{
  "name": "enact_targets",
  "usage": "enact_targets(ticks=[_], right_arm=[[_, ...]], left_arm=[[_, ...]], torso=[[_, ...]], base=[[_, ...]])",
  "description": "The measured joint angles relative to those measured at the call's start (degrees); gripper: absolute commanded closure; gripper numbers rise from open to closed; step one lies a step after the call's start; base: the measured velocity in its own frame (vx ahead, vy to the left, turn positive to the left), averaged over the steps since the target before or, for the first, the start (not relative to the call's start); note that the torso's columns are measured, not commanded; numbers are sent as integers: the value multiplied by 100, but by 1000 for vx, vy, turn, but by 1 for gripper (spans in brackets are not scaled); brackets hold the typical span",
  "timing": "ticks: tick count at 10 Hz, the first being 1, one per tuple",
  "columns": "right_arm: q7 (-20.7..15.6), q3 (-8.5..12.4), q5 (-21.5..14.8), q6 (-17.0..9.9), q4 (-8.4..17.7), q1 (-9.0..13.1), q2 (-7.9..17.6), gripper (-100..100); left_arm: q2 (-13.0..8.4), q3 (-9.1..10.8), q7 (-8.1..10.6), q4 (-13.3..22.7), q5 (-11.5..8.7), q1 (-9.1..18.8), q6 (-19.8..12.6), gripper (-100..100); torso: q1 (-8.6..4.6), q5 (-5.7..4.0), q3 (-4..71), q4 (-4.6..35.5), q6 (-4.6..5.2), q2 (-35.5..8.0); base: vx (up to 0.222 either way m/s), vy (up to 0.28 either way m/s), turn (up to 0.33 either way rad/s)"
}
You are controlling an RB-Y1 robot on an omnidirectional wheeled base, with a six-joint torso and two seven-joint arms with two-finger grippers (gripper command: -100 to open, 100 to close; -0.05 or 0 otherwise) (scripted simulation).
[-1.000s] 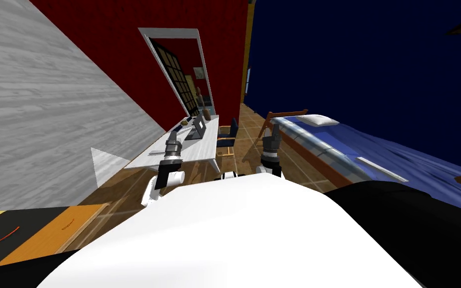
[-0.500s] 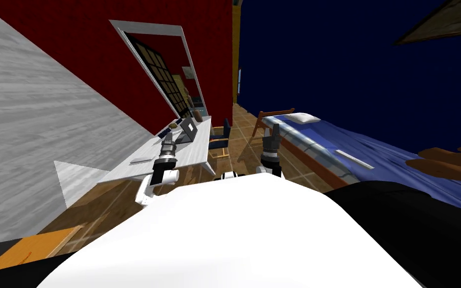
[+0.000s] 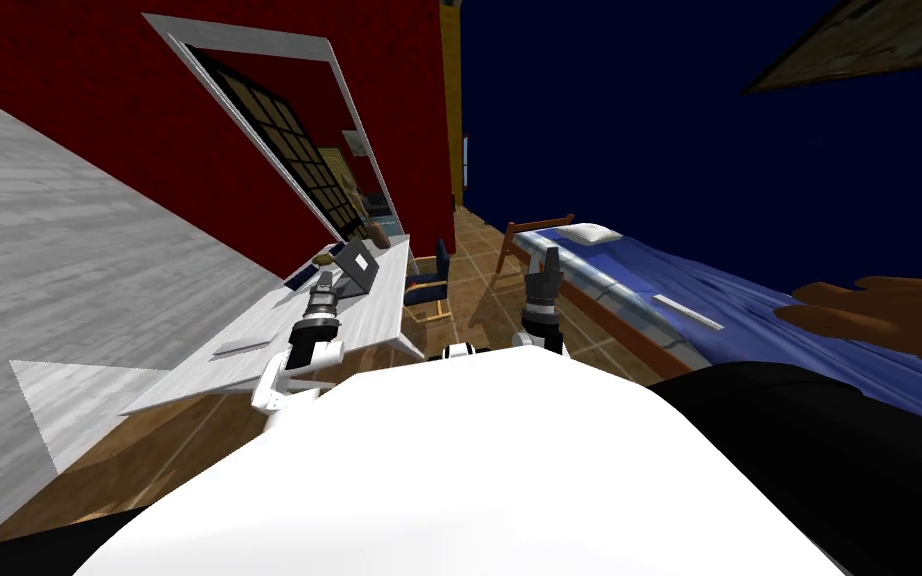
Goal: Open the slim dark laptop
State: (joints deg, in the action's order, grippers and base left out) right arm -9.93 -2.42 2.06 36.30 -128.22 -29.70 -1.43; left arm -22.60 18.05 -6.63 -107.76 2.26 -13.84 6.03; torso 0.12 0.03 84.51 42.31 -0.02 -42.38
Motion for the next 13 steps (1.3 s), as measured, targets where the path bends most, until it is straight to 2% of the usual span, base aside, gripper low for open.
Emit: enact_targets(ticks=[2,5,6,9,10,12,13], right_arm=[[0,0,0,0,0,0,0,0],[0,0,0,0,0,0,0,0],[0,0,0,0,0,0,0,0],[0,1,0,0,0,-1,1,0],[0,0,0,0,0,-1,1,0],[0,0,0,0,0,0,0,0],[0,0,0,0,0,0,0,0]], left_arm=[[-60,154,-42,342,71,68,-11,-100],[-166,365,-70,649,153,99,-158,-100],[-280,466,-58,848,158,108,-158,-100],[-389,721,-103,1274,279,88,-211,-100],[-517,795,-88,1360,284,96,-313,-100],[-513,866,-128,1556,352,140,-322,-100],[-582,921,-133,1681,369,152,-326,-100]], torso=[[-10,-3,7,-3,3,13],[-11,-3,-2,1,3,-1],[-10,-3,4,-1,2,9],[-7,-2,11,-4,3,17],[-10,-3,5,-2,2,9],[-12,-3,-9,5,2,-13],[-11,-3,-1,1,3,0]], base=[[123,-26,-140],[90,-13,-86],[134,0,-118],[145,11,-104],[85,12,-22],[61,21,-62],[90,34,-71]])
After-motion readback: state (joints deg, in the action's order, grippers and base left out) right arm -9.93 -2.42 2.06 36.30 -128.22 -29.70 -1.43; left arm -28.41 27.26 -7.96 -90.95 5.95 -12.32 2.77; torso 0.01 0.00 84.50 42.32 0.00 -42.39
